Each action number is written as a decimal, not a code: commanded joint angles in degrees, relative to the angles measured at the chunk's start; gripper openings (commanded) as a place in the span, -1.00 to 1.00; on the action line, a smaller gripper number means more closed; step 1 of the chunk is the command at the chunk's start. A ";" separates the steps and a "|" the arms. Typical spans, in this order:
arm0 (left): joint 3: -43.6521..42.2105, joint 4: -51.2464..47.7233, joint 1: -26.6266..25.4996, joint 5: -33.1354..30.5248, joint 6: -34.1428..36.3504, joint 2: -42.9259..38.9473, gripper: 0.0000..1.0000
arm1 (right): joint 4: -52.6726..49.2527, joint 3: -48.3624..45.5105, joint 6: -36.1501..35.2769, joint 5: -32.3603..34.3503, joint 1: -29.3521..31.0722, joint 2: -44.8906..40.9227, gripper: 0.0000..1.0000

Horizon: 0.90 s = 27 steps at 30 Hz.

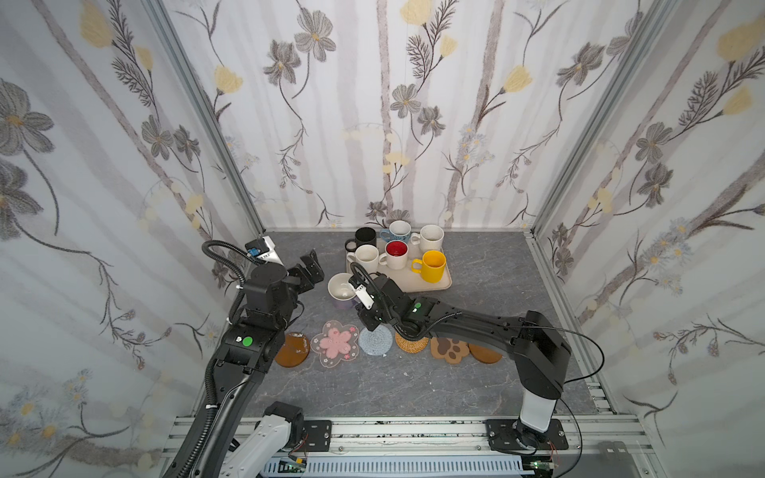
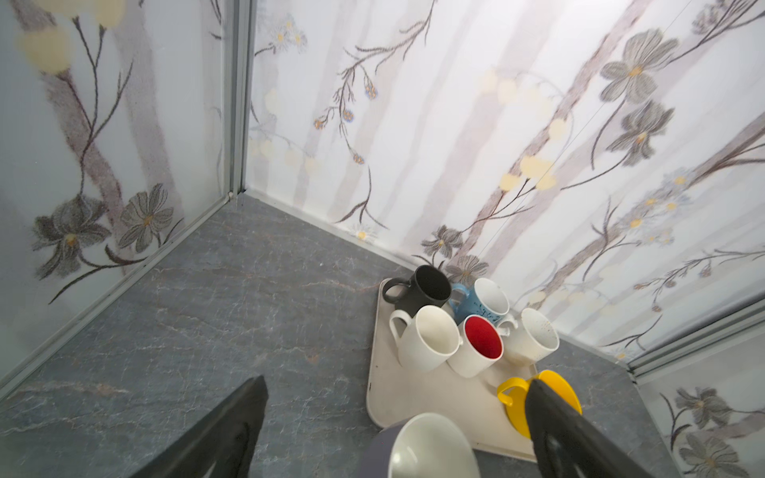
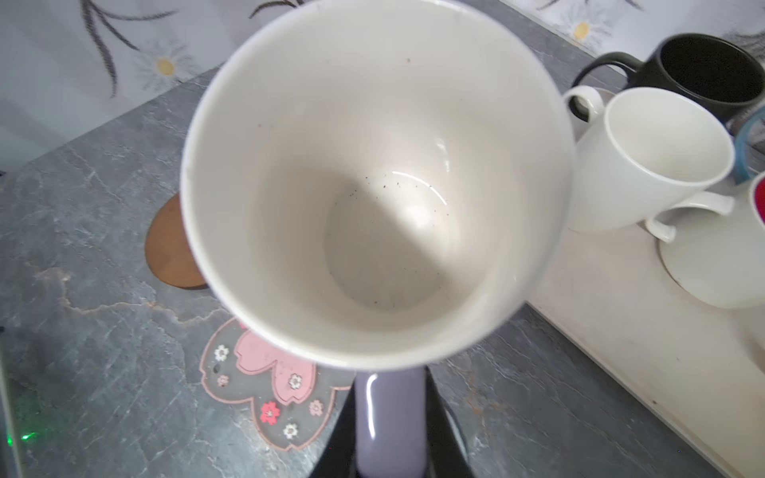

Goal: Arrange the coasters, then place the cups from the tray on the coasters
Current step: 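Carry the lavender mug toward the brown coaster with the right gripper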

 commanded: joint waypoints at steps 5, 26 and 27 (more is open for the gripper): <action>7.65 0.45 0.04 -3.97 -0.50 -0.87 1.00 | 14.32 0.23 -0.26 -4.70 4.26 2.39 -1.00; 18.06 1.17 0.08 -5.29 3.29 3.69 1.00 | 6.55 19.48 -1.77 -11.59 9.93 19.72 -1.00; 18.06 1.31 0.07 -5.32 3.43 3.59 1.00 | 5.00 21.02 -2.11 -11.54 10.21 20.70 -1.00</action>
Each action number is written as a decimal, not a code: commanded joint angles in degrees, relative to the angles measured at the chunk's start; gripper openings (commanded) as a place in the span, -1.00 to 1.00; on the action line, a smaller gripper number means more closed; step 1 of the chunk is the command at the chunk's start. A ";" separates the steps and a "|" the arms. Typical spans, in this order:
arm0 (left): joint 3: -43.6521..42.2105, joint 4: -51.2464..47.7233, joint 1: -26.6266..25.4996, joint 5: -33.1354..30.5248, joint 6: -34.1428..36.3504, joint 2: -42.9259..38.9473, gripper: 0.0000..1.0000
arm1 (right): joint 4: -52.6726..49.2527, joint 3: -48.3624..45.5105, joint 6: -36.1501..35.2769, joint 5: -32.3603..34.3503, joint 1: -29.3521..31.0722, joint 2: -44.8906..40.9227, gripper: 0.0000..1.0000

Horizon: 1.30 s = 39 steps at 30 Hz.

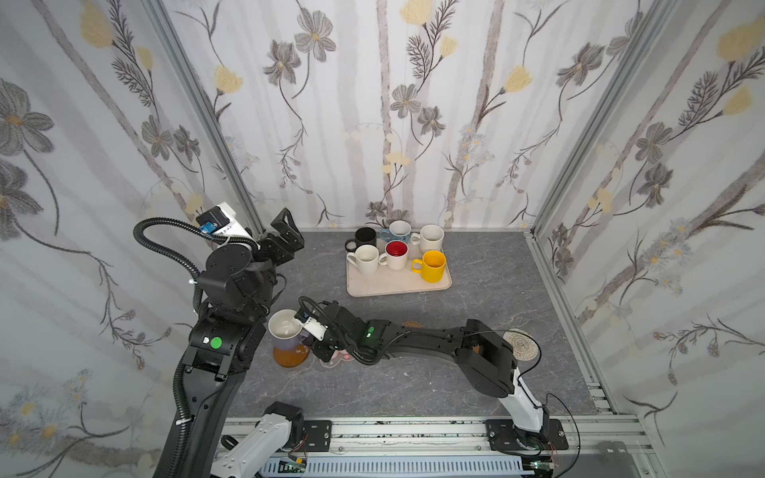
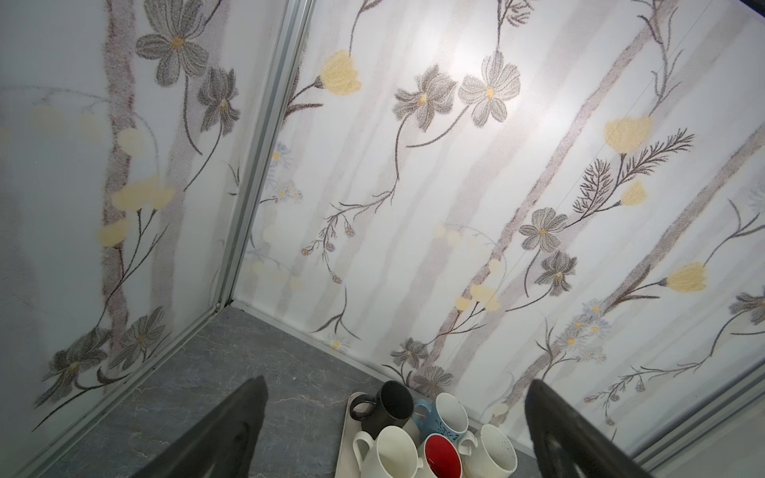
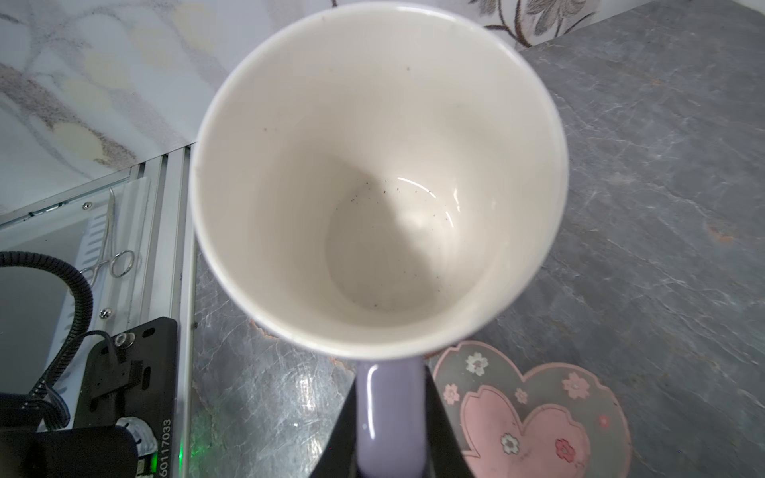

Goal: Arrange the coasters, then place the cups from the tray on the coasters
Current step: 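Carry the lavender mug toward the brown coaster with the right gripper, then lower the lavender mug onto the brown coaster and open the right gripper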

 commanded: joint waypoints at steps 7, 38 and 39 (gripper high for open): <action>-0.04 1.06 0.03 -0.05 1.26 -0.18 1.00 | -4.03 6.74 -2.54 -0.65 0.86 4.12 -1.00; -2.52 1.29 0.05 1.05 0.55 -0.40 1.00 | -9.45 13.61 -3.70 3.05 1.35 10.15 -0.96; -2.60 1.36 0.06 1.05 0.55 -0.39 1.00 | -9.43 13.59 -3.59 3.05 1.33 10.24 -0.92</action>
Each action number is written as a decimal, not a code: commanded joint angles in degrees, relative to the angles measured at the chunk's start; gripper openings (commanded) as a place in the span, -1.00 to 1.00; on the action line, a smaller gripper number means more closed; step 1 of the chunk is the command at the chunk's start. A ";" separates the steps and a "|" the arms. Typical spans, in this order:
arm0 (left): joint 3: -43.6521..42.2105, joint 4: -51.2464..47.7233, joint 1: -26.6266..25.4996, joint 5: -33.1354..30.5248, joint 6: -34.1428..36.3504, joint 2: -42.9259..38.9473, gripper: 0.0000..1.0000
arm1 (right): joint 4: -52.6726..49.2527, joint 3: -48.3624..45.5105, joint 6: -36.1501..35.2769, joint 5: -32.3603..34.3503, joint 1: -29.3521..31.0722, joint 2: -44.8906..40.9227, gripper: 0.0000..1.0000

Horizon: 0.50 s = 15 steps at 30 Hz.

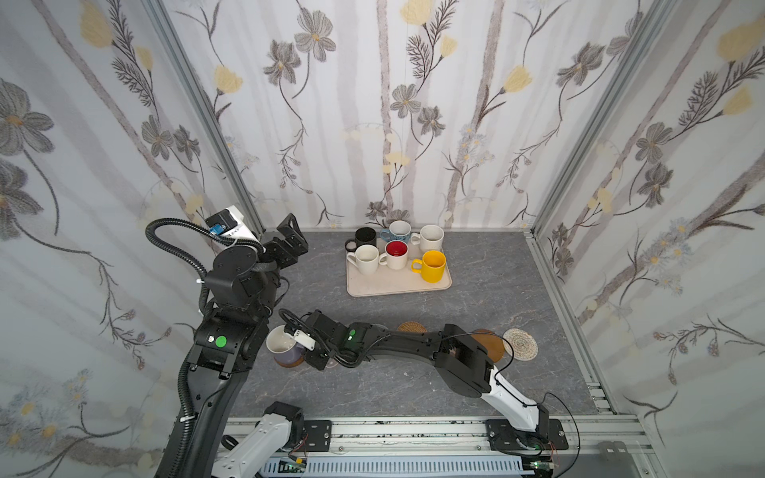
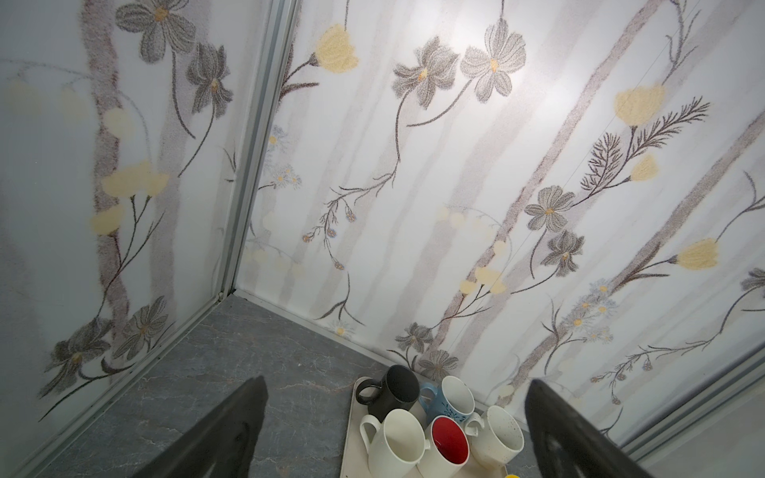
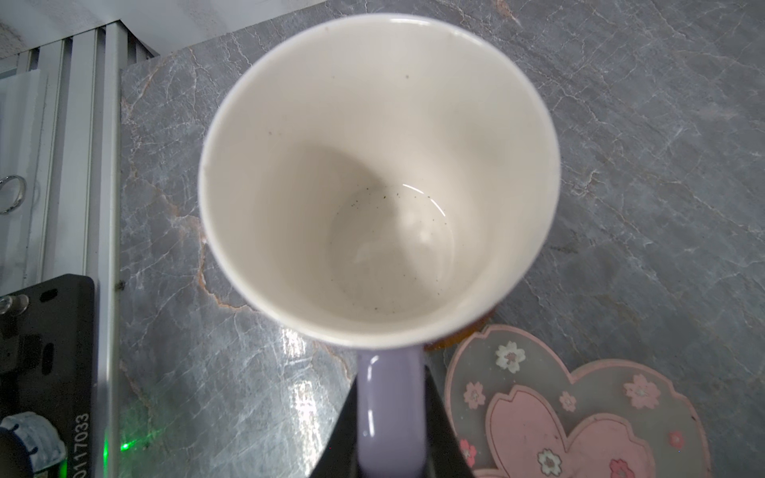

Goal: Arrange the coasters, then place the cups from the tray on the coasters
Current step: 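Lower the lavender mug onto the brown coaster and open the right gripper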

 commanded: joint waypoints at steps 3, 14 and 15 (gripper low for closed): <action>-0.27 1.31 0.06 -0.26 -0.17 -0.02 1.00 | 4.38 0.69 -0.04 0.21 0.01 0.56 -0.84; -0.45 1.40 0.04 -0.59 0.38 -0.20 1.00 | 5.00 1.46 0.34 1.19 -0.62 1.33 -0.74; -0.45 1.40 0.02 -0.60 0.38 -0.18 1.00 | 4.96 1.55 0.39 1.22 -0.61 1.43 -0.73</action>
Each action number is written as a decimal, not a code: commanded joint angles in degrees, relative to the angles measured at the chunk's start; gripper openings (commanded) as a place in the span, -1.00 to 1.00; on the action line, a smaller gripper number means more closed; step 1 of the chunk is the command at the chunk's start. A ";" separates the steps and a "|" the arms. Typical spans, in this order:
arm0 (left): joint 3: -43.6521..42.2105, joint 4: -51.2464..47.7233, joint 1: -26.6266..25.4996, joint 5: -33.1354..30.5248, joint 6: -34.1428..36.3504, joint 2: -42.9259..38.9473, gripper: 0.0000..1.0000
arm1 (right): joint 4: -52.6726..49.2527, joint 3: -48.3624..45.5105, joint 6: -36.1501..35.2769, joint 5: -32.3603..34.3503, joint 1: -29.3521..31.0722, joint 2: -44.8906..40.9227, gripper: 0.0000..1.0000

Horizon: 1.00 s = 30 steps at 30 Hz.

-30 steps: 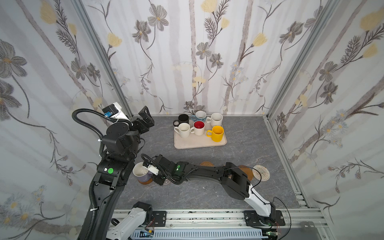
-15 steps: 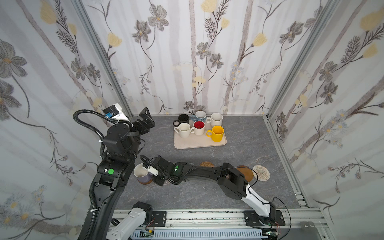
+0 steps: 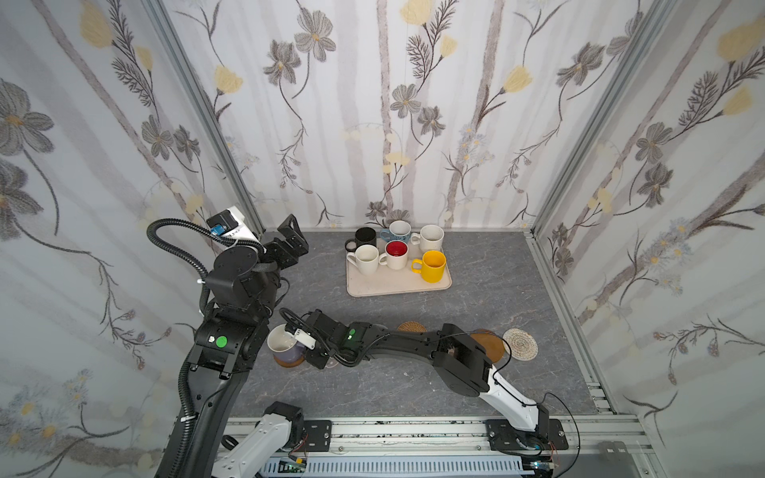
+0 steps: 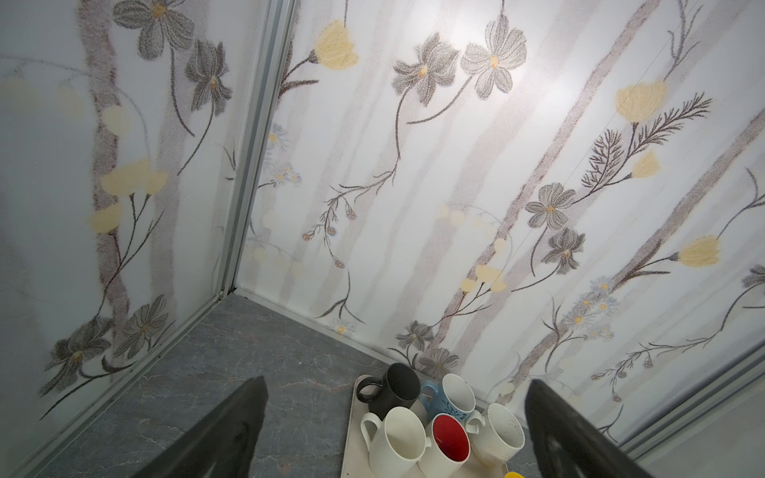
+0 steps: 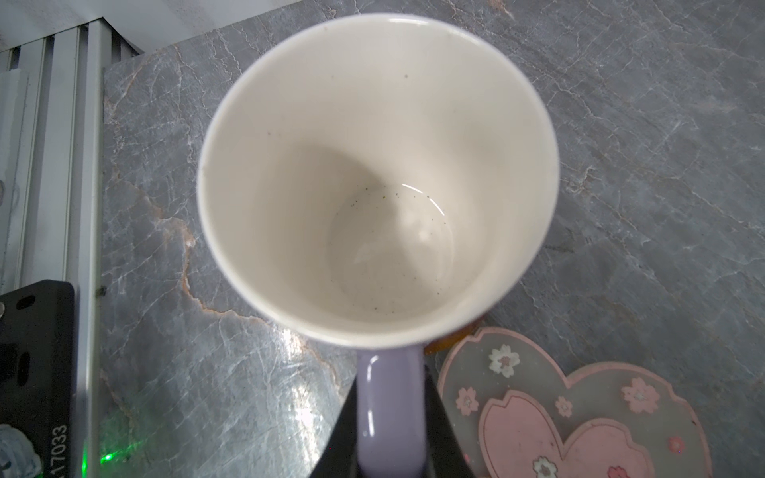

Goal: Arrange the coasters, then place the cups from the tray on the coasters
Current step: 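Lower the lavender mug onto the brown coaster and open the right gripper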

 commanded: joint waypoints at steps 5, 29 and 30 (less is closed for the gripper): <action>-0.08 1.40 0.06 -0.33 0.69 -0.01 1.00 | 4.58 1.24 0.75 0.82 -0.24 1.02 -0.51; 3.97 1.31 1.76 5.33 2.67 12.56 1.00 | 13.66 -17.69 3.87 -1.33 -3.77 -16.33 0.51; 4.58 1.29 1.89 5.73 2.76 13.77 1.00 | 14.71 -19.62 4.24 -1.51 -4.21 -17.92 0.53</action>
